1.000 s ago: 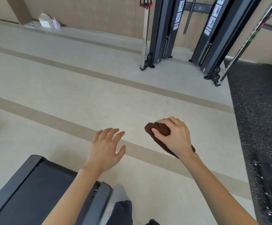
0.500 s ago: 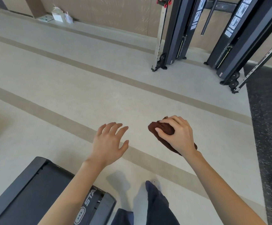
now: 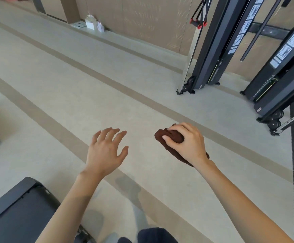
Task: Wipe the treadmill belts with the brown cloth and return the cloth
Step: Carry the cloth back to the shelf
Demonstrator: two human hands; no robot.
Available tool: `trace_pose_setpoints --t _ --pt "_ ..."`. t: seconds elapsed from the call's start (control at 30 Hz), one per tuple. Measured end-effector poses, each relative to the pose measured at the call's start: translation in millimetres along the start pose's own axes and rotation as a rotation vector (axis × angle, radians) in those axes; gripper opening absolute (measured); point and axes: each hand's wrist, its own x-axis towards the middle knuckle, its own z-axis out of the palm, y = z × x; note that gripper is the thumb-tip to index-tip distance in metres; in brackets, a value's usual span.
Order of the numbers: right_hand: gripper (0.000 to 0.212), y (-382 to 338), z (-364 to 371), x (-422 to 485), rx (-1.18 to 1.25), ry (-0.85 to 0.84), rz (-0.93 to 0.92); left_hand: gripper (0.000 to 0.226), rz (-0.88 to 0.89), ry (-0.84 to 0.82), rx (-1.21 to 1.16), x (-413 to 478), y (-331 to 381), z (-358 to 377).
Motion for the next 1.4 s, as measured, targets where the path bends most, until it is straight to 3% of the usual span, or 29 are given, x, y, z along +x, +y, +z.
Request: trace_pose_setpoints --t 0.37,0.63,0.87,1.17,1.4 --pt "0.021 45 63 98 0.054 -0.082 -0.076 0.061 -0.111 -0.076 0.025 83 -29 33" --pt "0.021 41 127 229 -0.004 -0.080 -0.165 0.068 -0.124 -0.043 0.040 211 -105 27" --pt "0.022 34 177 335 0.020 0.018 -0.155 0.067 -0.094 -0.011 0.055 314 -166 12" --pt "0.020 70 260 428 0.021 -0.069 -0.194 0.066 -0.136 -0.053 0.045 406 -218 47" --pt "0.019 114 311 551 0.023 -0.130 -0.219 0.068 -0.188 -0.044 0.070 529 -254 60"
